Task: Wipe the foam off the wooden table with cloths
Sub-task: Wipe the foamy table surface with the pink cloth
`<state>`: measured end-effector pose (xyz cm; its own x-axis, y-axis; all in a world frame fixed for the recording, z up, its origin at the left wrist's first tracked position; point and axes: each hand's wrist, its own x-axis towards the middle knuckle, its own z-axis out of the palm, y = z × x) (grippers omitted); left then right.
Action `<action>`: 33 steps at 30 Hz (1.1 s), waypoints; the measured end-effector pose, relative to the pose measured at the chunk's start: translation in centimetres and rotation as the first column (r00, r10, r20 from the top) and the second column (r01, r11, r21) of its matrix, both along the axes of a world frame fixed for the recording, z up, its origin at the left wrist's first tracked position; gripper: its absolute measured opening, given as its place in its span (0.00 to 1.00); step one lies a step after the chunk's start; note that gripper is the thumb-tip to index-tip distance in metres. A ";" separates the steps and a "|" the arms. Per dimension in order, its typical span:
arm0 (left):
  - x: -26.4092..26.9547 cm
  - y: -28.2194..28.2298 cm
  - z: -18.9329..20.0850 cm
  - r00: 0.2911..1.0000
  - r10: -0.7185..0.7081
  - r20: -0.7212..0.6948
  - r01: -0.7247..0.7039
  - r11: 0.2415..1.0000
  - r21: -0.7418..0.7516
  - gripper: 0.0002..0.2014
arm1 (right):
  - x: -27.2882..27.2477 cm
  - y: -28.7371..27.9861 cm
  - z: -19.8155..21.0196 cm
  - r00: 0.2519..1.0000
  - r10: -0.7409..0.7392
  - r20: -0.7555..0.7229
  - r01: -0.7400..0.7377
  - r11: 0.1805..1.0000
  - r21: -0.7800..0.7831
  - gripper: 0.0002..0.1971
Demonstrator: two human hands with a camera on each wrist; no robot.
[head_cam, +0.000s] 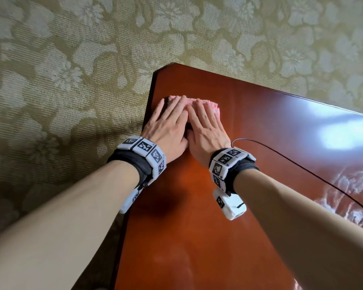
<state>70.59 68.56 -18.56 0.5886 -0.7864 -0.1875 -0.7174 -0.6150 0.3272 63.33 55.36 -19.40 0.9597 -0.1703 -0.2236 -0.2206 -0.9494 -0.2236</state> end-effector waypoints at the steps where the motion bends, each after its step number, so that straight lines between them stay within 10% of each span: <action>1: 0.2 -0.1 -0.1 1.000 0.021 0.007 -0.020 0.999 -0.029 0.33 | 0.1 -0.1 -0.1 1.000 -0.007 0.025 0.007 1.000 -0.006 0.33; 14: -1.3 0.1 -1.1 0.999 0.002 -0.045 0.003 0.996 0.089 0.44 | -1.8 -2.5 -0.1 0.996 0.088 -0.017 -0.086 0.991 0.099 0.38; 33: -19.0 8.9 0.2 0.992 -0.112 -0.055 0.121 0.975 0.186 0.44 | -21.0 7.0 1.0 0.994 0.063 -0.088 -0.055 0.994 0.092 0.43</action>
